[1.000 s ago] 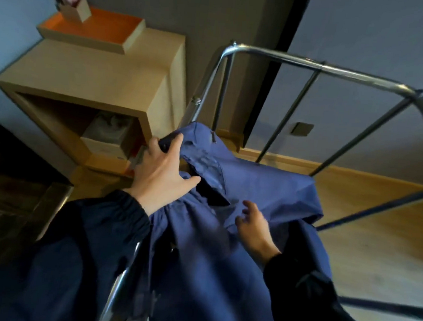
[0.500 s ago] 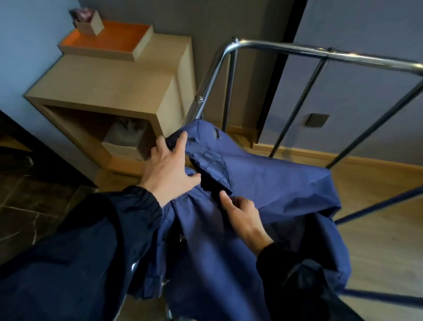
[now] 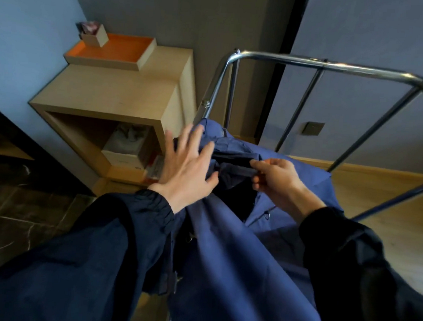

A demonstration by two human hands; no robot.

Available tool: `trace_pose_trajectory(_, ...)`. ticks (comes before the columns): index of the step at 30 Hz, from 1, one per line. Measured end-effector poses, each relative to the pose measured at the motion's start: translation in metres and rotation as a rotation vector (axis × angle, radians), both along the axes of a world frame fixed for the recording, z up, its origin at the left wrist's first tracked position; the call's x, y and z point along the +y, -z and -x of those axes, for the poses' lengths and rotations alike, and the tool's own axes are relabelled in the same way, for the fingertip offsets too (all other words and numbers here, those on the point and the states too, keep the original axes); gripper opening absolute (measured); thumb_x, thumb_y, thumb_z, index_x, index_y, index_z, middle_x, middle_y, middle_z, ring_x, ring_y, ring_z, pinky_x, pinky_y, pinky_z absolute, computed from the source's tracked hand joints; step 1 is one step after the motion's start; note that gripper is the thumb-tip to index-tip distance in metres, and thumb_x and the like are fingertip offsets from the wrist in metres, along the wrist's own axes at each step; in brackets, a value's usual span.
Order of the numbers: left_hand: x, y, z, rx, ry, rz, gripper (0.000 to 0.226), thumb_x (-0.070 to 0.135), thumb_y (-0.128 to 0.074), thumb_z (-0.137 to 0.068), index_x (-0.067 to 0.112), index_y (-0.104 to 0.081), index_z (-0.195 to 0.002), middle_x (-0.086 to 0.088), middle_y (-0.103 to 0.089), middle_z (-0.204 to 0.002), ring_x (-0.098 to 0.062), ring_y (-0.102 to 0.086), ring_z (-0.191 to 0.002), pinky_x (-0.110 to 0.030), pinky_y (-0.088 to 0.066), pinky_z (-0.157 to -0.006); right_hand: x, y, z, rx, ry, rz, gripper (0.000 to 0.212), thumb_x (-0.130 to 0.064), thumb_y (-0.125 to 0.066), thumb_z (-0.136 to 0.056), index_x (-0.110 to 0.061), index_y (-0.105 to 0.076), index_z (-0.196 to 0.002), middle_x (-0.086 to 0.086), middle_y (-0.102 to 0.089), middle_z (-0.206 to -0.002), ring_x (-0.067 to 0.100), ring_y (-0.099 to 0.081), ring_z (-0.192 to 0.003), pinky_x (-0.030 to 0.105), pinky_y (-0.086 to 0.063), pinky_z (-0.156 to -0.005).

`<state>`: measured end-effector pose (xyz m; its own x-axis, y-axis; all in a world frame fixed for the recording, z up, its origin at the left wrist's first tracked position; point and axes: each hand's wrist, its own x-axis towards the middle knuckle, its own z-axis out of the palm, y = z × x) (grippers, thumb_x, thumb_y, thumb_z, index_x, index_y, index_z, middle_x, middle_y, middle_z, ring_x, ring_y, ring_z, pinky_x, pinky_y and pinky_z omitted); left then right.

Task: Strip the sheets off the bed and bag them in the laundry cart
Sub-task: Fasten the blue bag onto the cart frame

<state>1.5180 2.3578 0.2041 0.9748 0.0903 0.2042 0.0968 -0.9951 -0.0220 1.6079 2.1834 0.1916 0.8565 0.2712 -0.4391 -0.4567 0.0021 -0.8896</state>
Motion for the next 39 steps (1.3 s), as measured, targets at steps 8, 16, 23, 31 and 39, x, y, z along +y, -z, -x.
trace_pose_trajectory(8,-0.055,-0.003,-0.020,0.109,-0.014,0.161,0.029,0.041,-0.056,-0.091,0.018,-0.054,-0.108,-0.010,-0.067,-0.106,-0.032,-0.060,-0.101,-0.036,-0.035,-0.074,-0.011,-0.021,0.003,0.079,-0.028,-0.180,0.022,0.000,-0.053,-0.093,-0.008,-0.049,-0.073,0.004,-0.049,-0.050,0.015,-0.051,-0.044,0.024,-0.046,-0.043)
trace_pose_trajectory(16,-0.023,-0.007,-0.040,0.020,-0.359,0.760,0.015,0.002,-0.051,-0.080,0.009,-0.050,-0.067,-0.014,-0.053,-0.067,-0.028,-0.053,-0.065,-0.036,-0.040,-0.056,-0.042,0.034,0.023,0.069,0.076,0.124,0.022,0.011,-0.042,-0.091,-0.002,-0.055,-0.080,0.016,-0.052,-0.062,0.023,-0.055,-0.048,0.025,-0.050,-0.045)
trace_pose_trajectory(23,-0.027,-0.006,-0.037,0.045,-0.417,0.836,0.028,0.001,-0.050,-0.076,0.011,-0.033,-0.056,-0.009,-0.039,-0.054,-0.026,-0.045,-0.055,-0.033,-0.031,-0.053,-0.046,0.127,0.053,0.085,-0.272,0.732,0.042,-0.028,-0.073,-0.080,-0.011,-0.061,-0.116,0.013,-0.064,-0.115,0.029,-0.059,-0.113,0.029,-0.044,-0.093)
trace_pose_trajectory(31,-0.031,0.004,-0.031,-0.003,-0.340,0.809,0.023,0.007,-0.058,-0.078,0.005,-0.048,-0.057,-0.015,-0.046,-0.055,-0.022,-0.045,-0.054,-0.032,-0.031,-0.053,-0.003,0.148,0.027,-0.013,-0.162,0.722,0.058,-0.056,-0.067,-0.079,-0.003,-0.063,-0.102,0.020,-0.065,-0.111,0.035,-0.058,-0.112,0.034,-0.044,-0.091)
trace_pose_trajectory(39,-0.034,0.008,-0.031,-0.041,-0.276,0.781,0.027,0.012,-0.059,-0.081,-0.002,-0.052,-0.059,-0.021,-0.051,-0.055,-0.027,-0.050,-0.051,-0.031,-0.030,-0.051,-0.005,0.129,0.009,-0.311,-0.022,0.873,0.031,-0.019,-0.044,-0.093,0.008,-0.059,-0.092,0.035,-0.060,-0.105,0.048,-0.054,-0.100,0.042,-0.040,-0.078)
